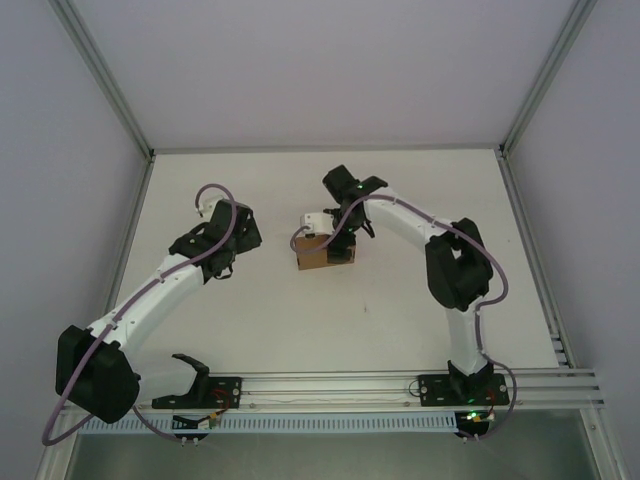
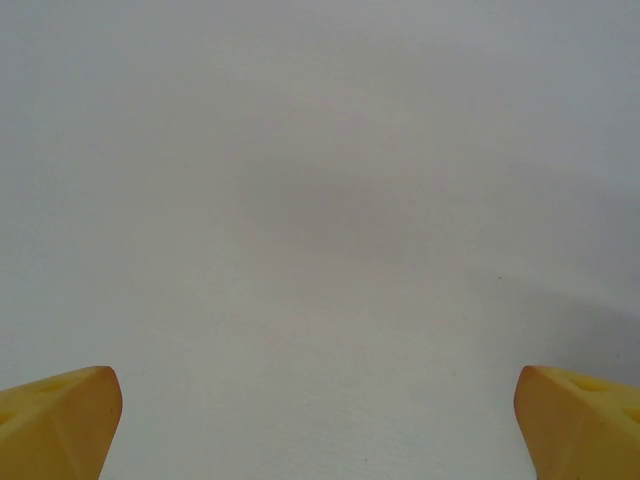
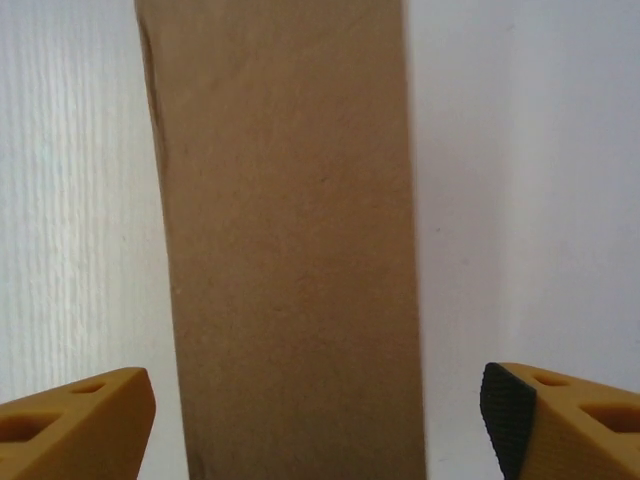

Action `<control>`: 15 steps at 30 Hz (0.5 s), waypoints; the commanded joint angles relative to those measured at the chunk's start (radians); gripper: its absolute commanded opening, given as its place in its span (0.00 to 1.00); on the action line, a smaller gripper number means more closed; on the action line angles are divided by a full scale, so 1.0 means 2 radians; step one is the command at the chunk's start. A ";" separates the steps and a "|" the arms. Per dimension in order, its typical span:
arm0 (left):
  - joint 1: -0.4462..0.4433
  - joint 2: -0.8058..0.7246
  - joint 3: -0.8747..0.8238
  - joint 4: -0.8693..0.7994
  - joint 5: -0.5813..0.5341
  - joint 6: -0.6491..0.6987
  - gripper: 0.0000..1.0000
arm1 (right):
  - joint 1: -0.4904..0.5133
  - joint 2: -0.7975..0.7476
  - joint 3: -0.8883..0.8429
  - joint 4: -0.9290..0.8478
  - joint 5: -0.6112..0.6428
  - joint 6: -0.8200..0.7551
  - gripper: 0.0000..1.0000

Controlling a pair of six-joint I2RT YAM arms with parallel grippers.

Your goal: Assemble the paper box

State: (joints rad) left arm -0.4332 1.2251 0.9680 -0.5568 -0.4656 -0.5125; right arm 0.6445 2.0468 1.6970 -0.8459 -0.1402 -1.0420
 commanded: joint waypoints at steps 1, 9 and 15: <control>0.001 -0.009 -0.003 -0.016 -0.013 -0.005 1.00 | 0.006 0.016 0.017 -0.035 0.032 -0.007 0.76; 0.001 -0.007 -0.010 -0.015 -0.010 -0.009 1.00 | 0.012 0.001 -0.020 0.089 0.112 0.029 0.43; 0.001 -0.010 -0.010 -0.014 -0.013 -0.004 1.00 | 0.016 -0.013 -0.079 0.223 0.210 0.030 0.35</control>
State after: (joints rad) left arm -0.4332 1.2251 0.9558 -0.5739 -0.4660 -0.5125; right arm 0.6689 2.0491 1.5997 -0.5571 0.1307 -0.9863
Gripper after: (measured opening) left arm 0.999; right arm 0.415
